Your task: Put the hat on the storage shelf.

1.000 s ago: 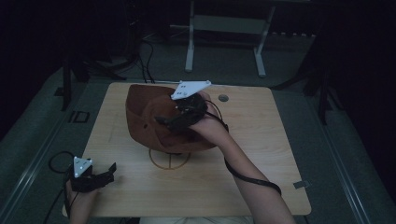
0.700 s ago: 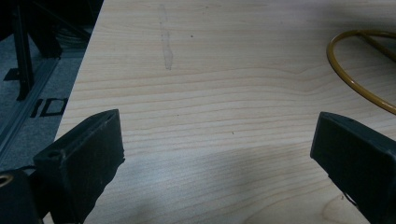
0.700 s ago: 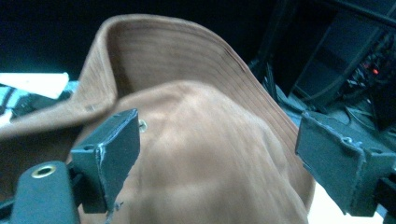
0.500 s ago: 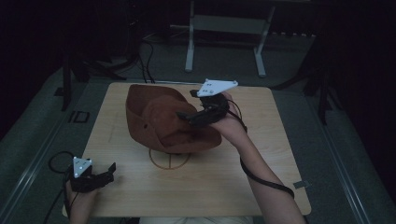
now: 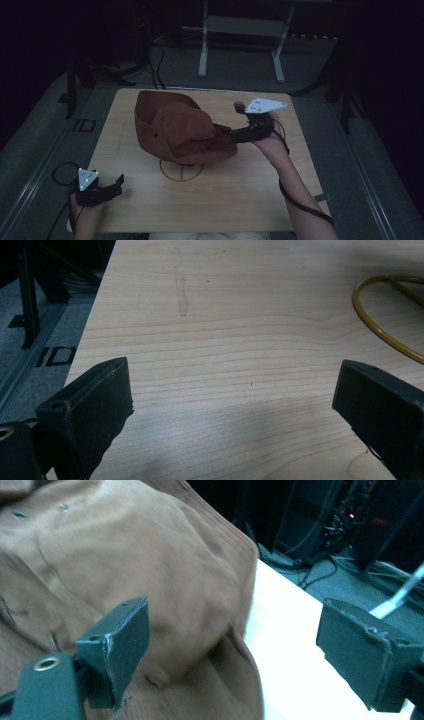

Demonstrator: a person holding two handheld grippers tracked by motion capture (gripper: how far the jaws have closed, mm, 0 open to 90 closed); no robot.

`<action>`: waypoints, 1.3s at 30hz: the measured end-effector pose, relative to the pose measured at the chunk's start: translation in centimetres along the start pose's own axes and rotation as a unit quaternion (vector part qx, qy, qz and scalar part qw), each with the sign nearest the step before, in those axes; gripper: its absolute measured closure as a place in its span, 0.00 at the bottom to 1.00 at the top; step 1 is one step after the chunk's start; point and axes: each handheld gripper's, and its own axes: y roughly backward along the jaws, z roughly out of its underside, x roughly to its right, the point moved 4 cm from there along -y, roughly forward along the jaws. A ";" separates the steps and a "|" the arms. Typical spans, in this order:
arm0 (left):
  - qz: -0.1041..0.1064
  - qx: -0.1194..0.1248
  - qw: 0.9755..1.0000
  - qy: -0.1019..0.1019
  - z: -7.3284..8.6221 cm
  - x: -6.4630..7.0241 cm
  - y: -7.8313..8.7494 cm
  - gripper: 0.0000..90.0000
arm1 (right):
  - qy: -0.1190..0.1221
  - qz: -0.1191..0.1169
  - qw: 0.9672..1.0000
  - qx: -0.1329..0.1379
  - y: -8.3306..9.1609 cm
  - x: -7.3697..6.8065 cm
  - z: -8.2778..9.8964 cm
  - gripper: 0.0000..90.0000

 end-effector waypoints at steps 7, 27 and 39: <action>-0.001 -0.004 1.000 0.001 0.0 0.0 -0.1 0.04 | -0.015 0.023 1.000 -0.012 1.3 1.7 2.8 0.15; 0.001 -0.004 1.000 0.007 0.0 -0.1 -0.1 0.04 | -0.067 0.092 0.993 -0.033 2.6 4.6 13.4 0.15; -0.001 -0.005 1.000 0.006 0.0 -0.1 -0.1 0.04 | -0.116 0.100 0.985 -0.080 3.0 4.7 18.9 0.14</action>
